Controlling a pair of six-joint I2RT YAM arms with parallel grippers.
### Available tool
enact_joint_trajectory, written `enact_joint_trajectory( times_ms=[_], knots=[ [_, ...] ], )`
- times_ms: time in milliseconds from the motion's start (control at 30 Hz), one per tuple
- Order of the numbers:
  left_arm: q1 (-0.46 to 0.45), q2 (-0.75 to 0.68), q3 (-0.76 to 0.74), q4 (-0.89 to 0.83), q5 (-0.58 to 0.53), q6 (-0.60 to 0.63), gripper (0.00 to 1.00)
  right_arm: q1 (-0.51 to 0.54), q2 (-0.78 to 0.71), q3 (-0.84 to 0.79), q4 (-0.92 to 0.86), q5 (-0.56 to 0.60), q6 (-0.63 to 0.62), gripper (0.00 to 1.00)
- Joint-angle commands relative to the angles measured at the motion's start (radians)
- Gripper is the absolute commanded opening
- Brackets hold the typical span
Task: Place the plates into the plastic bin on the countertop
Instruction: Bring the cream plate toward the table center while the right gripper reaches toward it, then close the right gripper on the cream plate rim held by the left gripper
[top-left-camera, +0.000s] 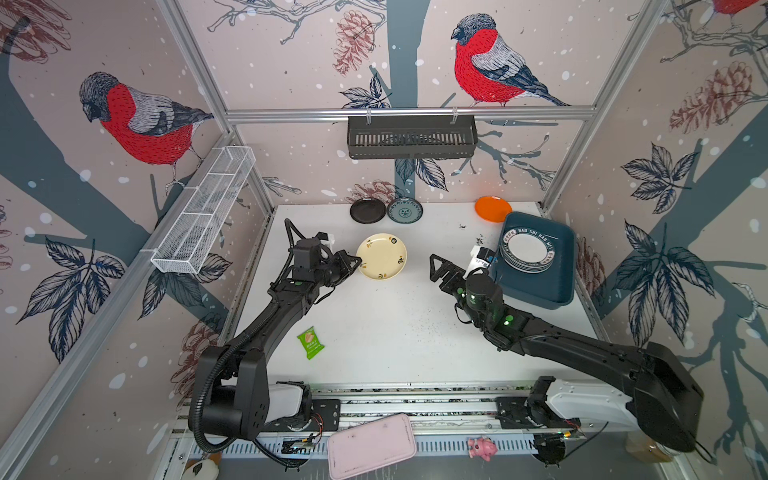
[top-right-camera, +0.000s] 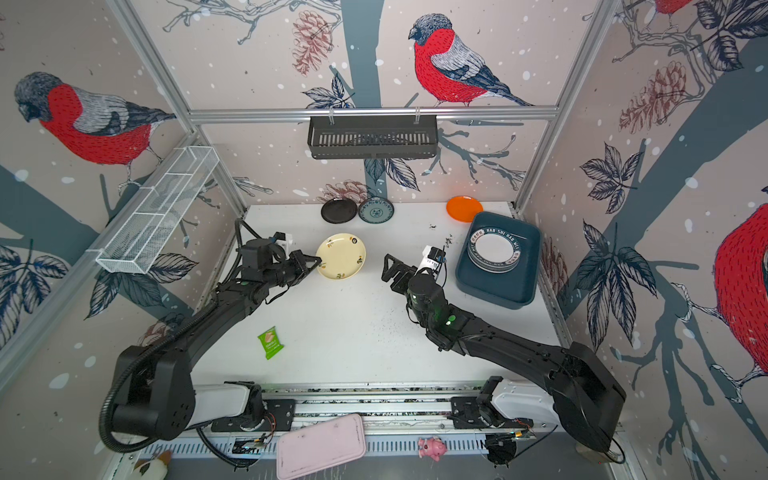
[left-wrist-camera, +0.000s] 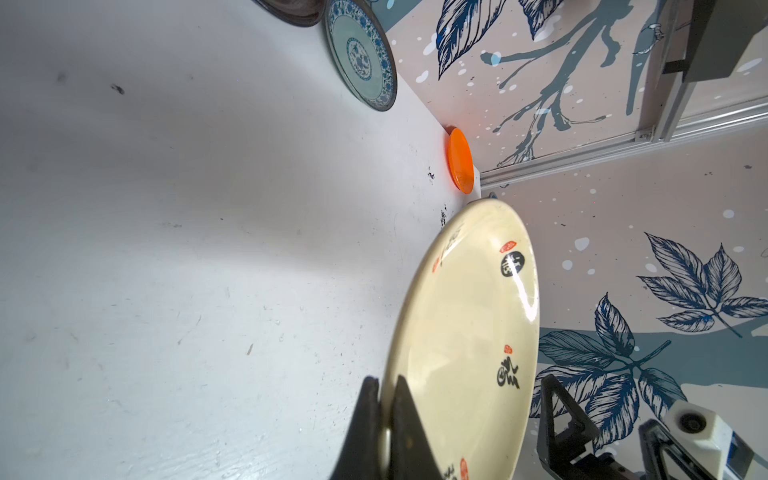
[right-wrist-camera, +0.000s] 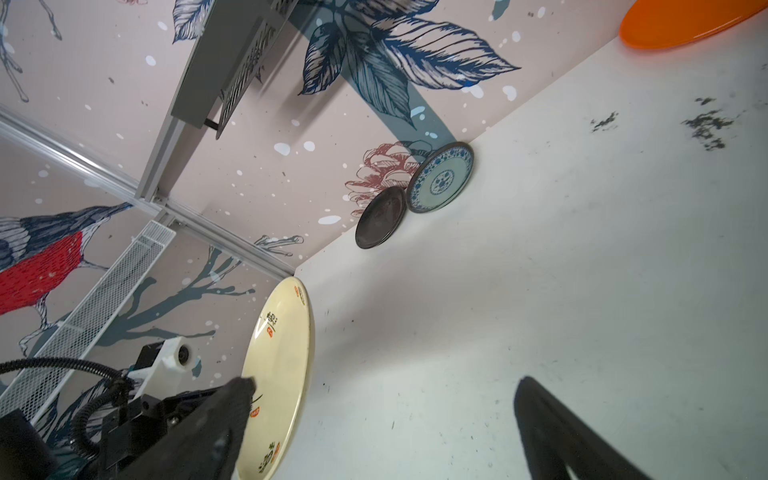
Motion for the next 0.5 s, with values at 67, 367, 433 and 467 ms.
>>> enact_joint_trajectory(
  times_ms=[67,367,433,467],
  knots=[
    [-0.010,0.010,0.044,-0.024,0.044,0.076,0.00,-0.001,0.067,0.052,0.014,-0.109,-0.036,0.94],
    [-0.019,0.004,0.043,-0.021,0.058,0.083,0.01,-0.008,0.260,0.214,-0.031,-0.165,-0.033,0.83],
    [-0.019,0.007,0.040,-0.020,0.058,0.081,0.01,-0.010,0.291,0.234,-0.020,-0.188,-0.030,0.76],
    [-0.019,0.007,0.040,-0.018,0.058,0.082,0.01,-0.011,0.307,0.242,-0.017,-0.198,-0.027,0.72]
  ],
)
